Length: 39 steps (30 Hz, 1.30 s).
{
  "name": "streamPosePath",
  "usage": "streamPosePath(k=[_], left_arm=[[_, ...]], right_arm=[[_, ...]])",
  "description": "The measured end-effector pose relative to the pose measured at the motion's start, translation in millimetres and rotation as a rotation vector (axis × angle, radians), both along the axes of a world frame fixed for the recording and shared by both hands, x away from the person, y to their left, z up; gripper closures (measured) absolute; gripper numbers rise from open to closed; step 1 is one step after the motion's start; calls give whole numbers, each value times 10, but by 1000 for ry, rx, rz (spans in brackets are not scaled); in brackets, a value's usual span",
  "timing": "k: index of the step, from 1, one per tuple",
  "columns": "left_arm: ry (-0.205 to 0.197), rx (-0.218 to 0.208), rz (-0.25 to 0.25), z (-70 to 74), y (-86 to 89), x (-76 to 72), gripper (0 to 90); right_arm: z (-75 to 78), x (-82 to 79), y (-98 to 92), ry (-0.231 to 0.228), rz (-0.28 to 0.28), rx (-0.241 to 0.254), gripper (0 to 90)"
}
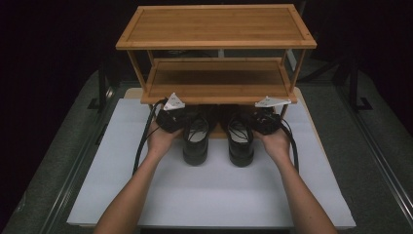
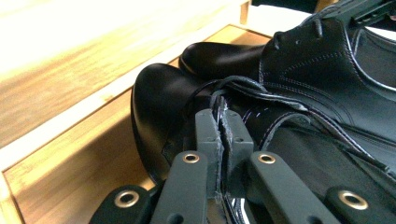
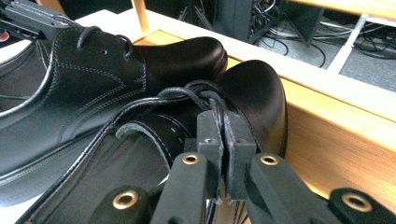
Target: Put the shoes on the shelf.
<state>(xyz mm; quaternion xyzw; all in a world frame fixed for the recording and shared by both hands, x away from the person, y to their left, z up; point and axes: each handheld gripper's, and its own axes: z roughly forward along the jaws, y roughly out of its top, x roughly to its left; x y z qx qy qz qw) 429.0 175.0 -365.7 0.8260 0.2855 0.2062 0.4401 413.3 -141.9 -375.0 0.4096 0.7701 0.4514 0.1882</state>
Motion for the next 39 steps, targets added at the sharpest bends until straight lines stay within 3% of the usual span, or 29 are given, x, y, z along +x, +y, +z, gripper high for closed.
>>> streamPosePath(k=[3, 9, 20, 22, 24, 27, 30, 34, 39], left_arm=[[-8, 23, 8, -31, -39, 45, 876], [-6, 15, 16, -87, -78, 115, 875], [1, 28, -7, -116, -86, 83, 867], [6, 11, -12, -128, -82, 73, 855], [19, 12, -29, -111, -68, 67, 808], [21, 18, -27, -80, -55, 40, 690], [36, -34, -46, -8, 14, -10, 566], [61, -58, -90, 96, 93, -142, 404], [77, -59, -107, 157, 224, -360, 297]], right_arm=[[-23, 50, 25, -12, -13, -14, 869], [-71, 93, 73, -21, -19, -13, 868], [-121, 69, 85, -16, -10, -14, 861], [-123, 54, 93, -20, 1, -15, 844], [-116, 45, 97, -21, 7, -25, 792], [-62, 22, 63, -16, 26, 3, 692], [26, -45, 11, -26, 38, 3, 591], [117, -198, -58, -20, 39, -13, 478], [140, -420, -186, 10, 50, 13, 379]])
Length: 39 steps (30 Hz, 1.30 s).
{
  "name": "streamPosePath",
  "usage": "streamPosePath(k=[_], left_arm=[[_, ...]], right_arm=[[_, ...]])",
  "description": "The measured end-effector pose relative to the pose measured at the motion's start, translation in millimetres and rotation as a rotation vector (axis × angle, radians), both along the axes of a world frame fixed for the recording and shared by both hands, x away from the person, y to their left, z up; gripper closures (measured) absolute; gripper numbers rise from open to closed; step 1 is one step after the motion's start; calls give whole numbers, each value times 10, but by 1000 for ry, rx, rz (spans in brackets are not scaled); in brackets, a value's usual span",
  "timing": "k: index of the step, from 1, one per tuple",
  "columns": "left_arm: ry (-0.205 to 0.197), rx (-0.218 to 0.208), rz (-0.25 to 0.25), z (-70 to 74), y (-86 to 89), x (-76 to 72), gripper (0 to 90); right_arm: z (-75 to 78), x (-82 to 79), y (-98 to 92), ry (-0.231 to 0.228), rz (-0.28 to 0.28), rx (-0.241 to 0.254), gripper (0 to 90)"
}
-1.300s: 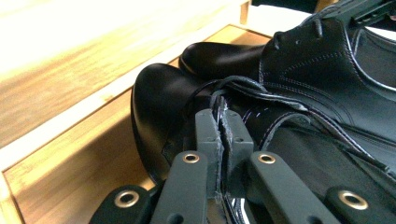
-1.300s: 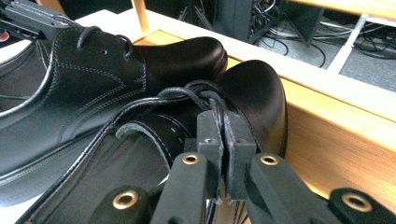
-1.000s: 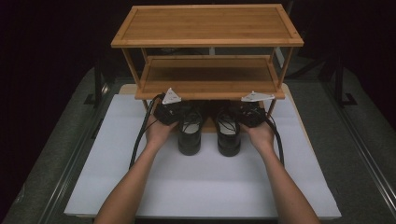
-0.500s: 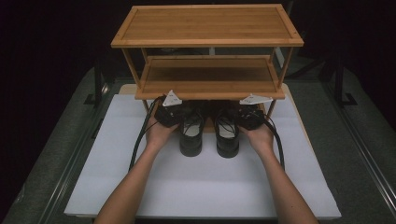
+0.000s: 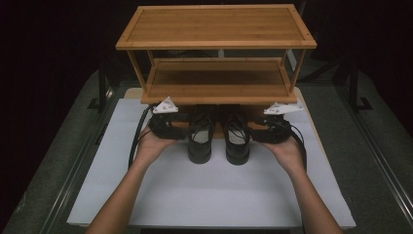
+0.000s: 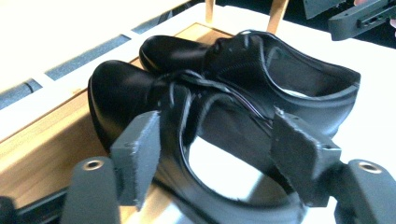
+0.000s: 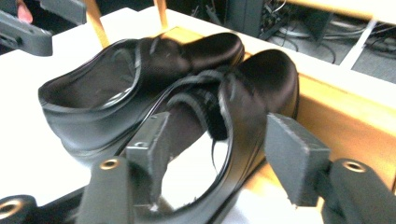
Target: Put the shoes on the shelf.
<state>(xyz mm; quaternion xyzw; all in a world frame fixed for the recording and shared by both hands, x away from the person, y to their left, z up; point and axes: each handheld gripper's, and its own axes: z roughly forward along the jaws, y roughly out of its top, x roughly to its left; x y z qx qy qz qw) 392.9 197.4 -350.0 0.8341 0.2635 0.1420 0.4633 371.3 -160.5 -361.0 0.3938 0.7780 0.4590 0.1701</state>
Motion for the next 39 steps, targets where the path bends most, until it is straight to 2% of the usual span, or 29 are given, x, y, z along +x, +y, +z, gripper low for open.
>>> streamPosePath(k=[3, 8, 13, 16, 18, 20, 22, 26, 34, 39], left_arm=[[3, 5, 4, -35, 59, -141, 245], [20, 32, 3, -161, 125, -308, 209], [54, 57, -2, -373, 188, -400, 206], [75, 93, -13, -501, 178, -418, 190], [91, 101, -14, -577, 151, -402, 184], [99, 131, -21, -642, 124, -374, 170], [116, 143, -28, -721, 83, -346, 162], [112, 177, -44, -830, 10, -299, 140], [93, 190, -76, -982, -109, -236, 120], [90, 192, -72, -1016, -148, -222, 118]], right_arm=[[-42, -170, -76, 11, 2, -7, 321], [-114, -338, -157, 27, 14, -2, 284], [-249, -509, -195, 44, 34, -14, 276], [-358, -567, -191, 66, 43, -27, 267], [-446, -563, -171, 86, 54, -44, 263], [-555, -533, -145, 111, 70, -59, 250], [-639, -503, -119, 132, 88, -68, 234], [-753, -439, -62, 156, 106, -90, 206], [-857, -326, 75, 119, 130, -79, 206], [-881, -263, 166, 104, 122, -106, 186]])
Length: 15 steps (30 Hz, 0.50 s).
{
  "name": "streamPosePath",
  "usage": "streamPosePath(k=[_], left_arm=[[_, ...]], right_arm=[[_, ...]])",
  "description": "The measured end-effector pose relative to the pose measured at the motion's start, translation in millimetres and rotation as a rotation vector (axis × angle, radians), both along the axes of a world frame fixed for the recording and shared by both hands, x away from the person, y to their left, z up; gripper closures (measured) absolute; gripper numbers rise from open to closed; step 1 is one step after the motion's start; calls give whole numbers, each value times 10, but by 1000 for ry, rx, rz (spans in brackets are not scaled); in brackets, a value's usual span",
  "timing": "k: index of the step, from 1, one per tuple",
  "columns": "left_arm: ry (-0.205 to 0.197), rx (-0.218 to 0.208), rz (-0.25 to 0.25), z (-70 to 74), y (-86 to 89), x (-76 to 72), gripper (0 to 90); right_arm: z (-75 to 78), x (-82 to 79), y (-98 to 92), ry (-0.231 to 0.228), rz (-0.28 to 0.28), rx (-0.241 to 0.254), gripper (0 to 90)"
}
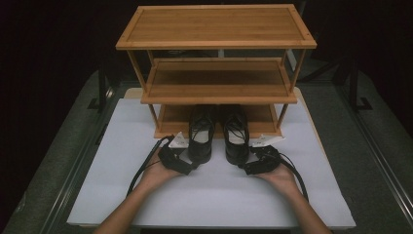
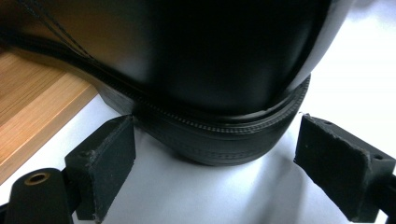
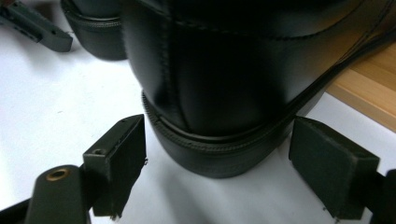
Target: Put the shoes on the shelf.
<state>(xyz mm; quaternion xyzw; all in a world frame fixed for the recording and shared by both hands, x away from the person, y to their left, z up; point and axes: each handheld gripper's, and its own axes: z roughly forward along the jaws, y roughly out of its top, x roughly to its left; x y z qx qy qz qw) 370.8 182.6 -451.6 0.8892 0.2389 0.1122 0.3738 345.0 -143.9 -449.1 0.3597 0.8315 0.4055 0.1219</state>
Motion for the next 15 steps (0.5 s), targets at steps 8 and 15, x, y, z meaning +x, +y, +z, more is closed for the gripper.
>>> streamPosePath(k=[8, 15], left_arm=[[-4, -9, -9, -3, -64, -19, 134], [-27, -4, 21, 6, -99, -15, 147]], right_arm=[[-20, -3, 159, -2, 23, 13, 230], [-19, -26, 248, -35, -33, -5, 237]])
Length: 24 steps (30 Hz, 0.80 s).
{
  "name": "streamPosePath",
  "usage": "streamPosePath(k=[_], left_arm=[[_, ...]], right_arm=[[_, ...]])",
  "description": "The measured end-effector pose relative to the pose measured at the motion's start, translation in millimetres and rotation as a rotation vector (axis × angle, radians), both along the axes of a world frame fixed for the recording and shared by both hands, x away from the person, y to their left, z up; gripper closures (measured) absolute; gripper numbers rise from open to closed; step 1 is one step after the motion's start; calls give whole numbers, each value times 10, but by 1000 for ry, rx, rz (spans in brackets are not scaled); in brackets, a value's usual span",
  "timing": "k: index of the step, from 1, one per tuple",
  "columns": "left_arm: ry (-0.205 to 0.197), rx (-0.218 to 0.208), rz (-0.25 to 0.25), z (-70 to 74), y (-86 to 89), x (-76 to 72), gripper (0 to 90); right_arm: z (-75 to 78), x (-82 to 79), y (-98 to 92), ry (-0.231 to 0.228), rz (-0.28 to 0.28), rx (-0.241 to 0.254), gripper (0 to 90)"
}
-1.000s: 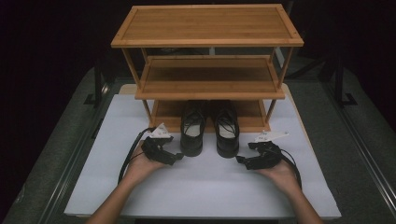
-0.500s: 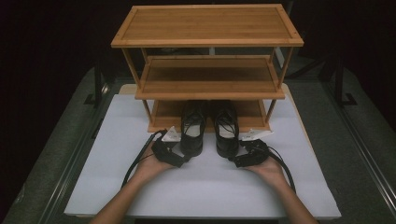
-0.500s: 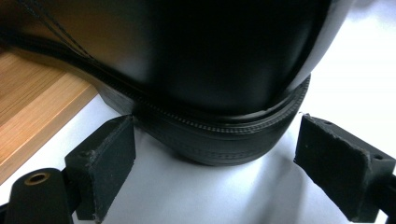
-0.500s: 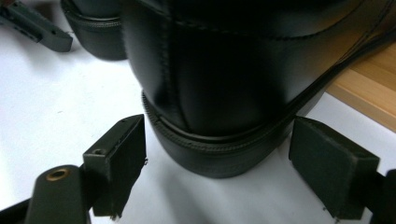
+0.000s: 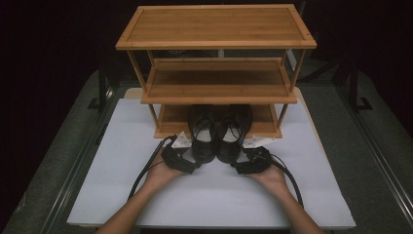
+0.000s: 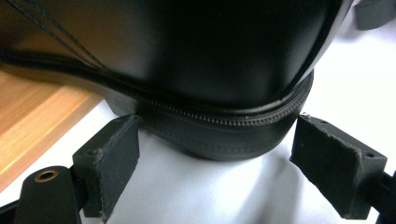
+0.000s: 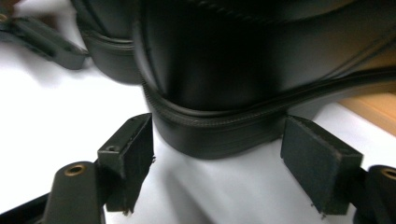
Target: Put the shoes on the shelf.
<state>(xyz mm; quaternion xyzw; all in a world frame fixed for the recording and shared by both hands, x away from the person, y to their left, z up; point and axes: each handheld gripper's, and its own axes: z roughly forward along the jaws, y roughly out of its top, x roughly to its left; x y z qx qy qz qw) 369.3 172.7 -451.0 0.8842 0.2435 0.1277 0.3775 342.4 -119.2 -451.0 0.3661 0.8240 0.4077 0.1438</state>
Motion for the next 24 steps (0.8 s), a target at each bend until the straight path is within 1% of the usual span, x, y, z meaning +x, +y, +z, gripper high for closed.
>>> streamPosePath(k=[3, 6, 11, 12, 15, 17, 21, 22, 24], left_arm=[[-4, 7, 5, -7, -16, 2, 140], [-5, 0, 2, -2, -15, 12, 141], [18, -5, 7, 63, -23, 37, 140], [21, -15, 9, 77, -18, 42, 139], [30, -71, 14, 136, 21, 76, 137], [34, -92, 16, 159, 25, 106, 138], [44, -108, 29, 170, 24, 190, 134], [44, -105, 28, 167, 26, 218, 134], [42, -109, 39, 154, 13, 269, 134]], right_arm=[[-4, 3, 29, -1, -6, 3, 224], [-3, -10, 41, -7, -15, 3, 234], [43, 1, 43, 5, -18, 8, 242], [65, 14, 30, 6, -15, 22, 243], [128, 34, 6, 4, -13, 49, 244], [165, 61, -11, 6, -15, 74, 244], [216, 160, -27, 3, -13, 87, 244], [218, 179, -27, 2, -15, 89, 244], [223, 254, -25, 8, -12, 81, 243]])
